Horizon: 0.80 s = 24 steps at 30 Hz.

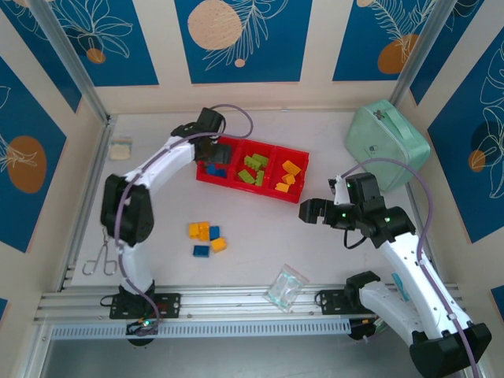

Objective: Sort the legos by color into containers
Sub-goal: Place the lego in the container, then rotate the lego at the bottom-center of the table.

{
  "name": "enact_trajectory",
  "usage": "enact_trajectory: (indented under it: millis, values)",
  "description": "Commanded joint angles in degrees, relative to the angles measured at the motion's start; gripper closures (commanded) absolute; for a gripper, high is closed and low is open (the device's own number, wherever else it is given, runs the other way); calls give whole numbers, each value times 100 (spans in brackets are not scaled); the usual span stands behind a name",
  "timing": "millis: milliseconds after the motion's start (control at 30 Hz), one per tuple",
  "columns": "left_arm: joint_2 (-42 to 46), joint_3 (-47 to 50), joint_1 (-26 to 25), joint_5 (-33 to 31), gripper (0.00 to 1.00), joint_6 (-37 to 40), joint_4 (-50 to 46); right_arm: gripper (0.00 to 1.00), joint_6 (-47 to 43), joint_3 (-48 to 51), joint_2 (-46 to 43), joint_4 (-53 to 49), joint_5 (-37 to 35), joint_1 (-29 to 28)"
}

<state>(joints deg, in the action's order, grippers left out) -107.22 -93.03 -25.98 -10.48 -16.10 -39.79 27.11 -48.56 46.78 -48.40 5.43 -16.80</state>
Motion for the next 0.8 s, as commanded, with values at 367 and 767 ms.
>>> enact_trajectory:
  millis: [367, 767]
  values:
    - [4337, 4666, -613, 383, 16, -2048, -123, 1, 458, 195, 161, 459, 568, -93]
    - [4013, 4944, -1747, 453, 22, -3068, 424, 1, 701, 36, 471, 475, 400, -558]
